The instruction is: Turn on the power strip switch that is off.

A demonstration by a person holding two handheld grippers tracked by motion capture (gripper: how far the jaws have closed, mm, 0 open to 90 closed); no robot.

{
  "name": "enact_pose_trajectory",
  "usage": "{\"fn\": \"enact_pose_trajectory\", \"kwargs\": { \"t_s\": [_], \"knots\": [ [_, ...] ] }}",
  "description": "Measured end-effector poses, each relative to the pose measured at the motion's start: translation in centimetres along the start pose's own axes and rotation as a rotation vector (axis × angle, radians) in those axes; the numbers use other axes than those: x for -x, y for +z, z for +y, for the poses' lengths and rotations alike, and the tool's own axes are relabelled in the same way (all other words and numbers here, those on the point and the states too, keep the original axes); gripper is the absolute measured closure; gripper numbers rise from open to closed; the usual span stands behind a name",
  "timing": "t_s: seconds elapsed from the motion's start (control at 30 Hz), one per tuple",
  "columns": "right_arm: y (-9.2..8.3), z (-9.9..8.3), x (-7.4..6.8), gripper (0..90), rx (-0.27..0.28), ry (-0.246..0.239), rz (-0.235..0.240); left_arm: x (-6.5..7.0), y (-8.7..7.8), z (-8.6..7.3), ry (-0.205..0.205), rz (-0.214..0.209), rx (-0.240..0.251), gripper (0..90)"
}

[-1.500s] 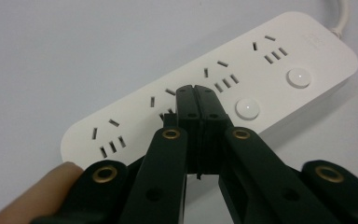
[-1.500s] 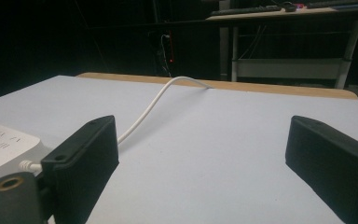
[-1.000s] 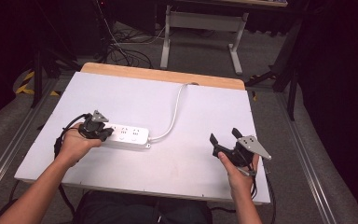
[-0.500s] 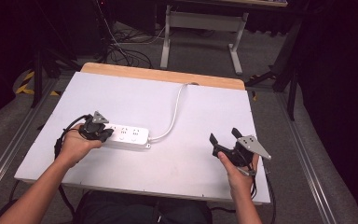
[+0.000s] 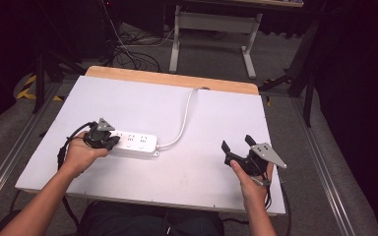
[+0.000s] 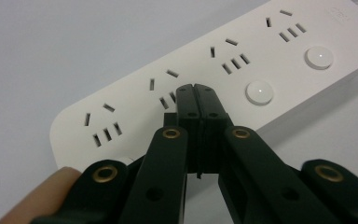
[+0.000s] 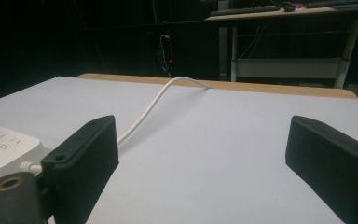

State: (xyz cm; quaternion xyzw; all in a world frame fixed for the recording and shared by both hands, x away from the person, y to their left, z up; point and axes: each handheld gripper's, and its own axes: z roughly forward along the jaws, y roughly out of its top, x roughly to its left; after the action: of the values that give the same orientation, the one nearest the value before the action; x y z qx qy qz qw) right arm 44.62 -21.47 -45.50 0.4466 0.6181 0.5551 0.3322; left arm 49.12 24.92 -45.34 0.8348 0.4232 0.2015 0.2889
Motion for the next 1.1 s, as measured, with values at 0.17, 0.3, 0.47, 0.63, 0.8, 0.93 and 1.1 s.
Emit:
{"fn": "enact_pose_trajectory", "kwargs": {
  "t_s": [0.17, 0.3, 0.47, 0.63, 0.8, 0.93, 1.1],
  "knots": [
    [-0.05, 0.01, 0.0, 9.9, 0.001, 0.006, -0.003, 0.06, 0.04, -0.12, -0.015, -0.003, 0.003, 90.0],
    [-0.07, 0.02, -0.03, 9.9, 0.003, 0.004, -0.001, -0.05, 0.06, -0.12, -0.016, -0.003, 0.007, 90.0],
    [-0.07, 0.03, -0.05, 9.8, 0.003, 0.006, 0.001, -0.08, 0.05, -0.11, -0.027, -0.009, 0.0, 90.0],
    [-0.09, 0.04, -0.05, 9.9, 0.005, 0.008, 0.002, -0.07, 0.08, -0.13, -0.032, -0.01, 0.003, 90.0],
    [-0.09, 0.01, -0.05, 9.8, 0.002, 0.008, 0.002, -0.01, 0.08, -0.12, -0.034, -0.005, -0.001, 90.0],
    [-0.08, 0.01, -0.07, 9.8, 0.002, 0.008, 0.003, -0.1, 0.11, -0.09, -0.041, -0.003, 0.0, 90.0],
    [-0.12, 0.01, -0.04, 9.8, 0.003, 0.009, -0.001, 0.17, 0.19, -0.07, -0.043, 0.005, -0.009, 90.0]
  ]
}}
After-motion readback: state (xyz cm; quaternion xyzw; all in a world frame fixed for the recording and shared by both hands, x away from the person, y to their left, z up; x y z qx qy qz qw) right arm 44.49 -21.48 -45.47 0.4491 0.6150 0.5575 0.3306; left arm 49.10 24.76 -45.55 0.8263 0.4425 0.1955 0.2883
